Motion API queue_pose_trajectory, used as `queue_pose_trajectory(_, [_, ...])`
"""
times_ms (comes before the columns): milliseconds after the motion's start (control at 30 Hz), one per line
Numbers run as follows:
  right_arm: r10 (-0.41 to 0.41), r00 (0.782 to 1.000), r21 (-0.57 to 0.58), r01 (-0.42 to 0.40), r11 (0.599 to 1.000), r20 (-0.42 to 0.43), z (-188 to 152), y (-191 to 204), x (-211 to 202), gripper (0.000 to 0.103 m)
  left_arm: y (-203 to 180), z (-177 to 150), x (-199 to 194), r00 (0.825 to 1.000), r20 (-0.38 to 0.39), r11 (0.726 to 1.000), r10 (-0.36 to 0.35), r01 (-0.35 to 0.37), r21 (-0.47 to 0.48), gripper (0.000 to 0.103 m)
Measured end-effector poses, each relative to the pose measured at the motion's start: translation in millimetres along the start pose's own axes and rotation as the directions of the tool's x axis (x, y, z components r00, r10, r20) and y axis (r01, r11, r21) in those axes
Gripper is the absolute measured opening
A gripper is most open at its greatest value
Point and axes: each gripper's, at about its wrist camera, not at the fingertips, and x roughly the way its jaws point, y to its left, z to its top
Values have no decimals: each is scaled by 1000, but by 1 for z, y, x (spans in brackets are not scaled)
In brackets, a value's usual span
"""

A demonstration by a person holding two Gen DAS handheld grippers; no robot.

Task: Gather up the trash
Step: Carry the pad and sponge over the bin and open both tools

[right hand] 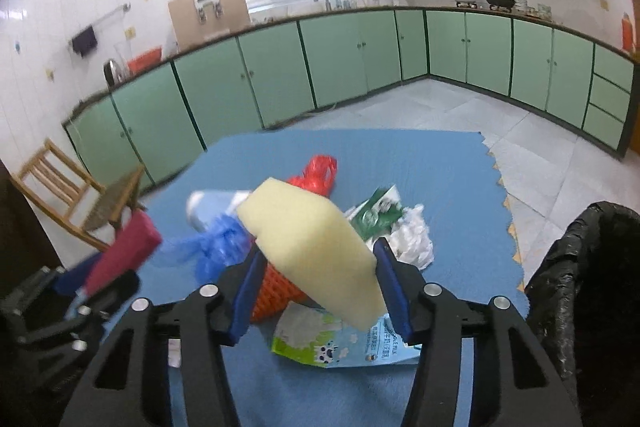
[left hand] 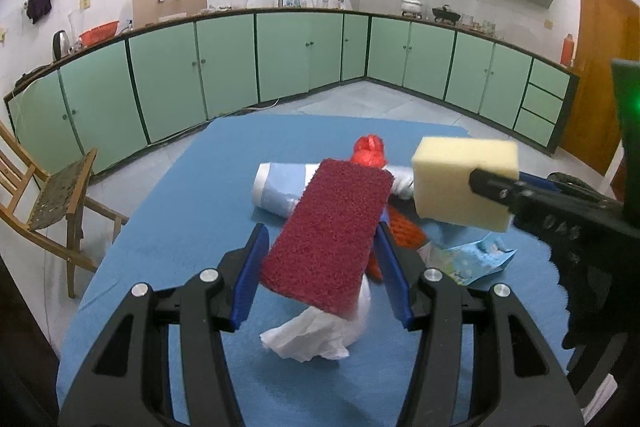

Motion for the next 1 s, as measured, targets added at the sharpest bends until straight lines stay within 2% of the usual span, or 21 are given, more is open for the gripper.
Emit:
queue_pose_trajectory(233, [84, 995, 92, -89, 992, 59, 9, -16, -42, 52, -15, 8, -18, 999, 38, 1000, -25, 25, 14, 52])
queue_pose_trajectory(433, [68, 991, 121, -82, 989, 117, 8, -34, -83, 52, -45, 11, -30, 996, 57, 997, -71, 69, 39, 52])
queue_pose_trajectory(700, [-59, 987, 156, 36, 987, 149, -2, -82, -132, 52, -104, 14, -29, 982, 57, 980, -180, 174, 94, 52])
queue_pose_trajectory(1000, [-262, 957, 201, 234, 951, 126, -27, -157, -176, 52, -192, 16, -15, 947, 37, 937, -318, 308, 165, 52])
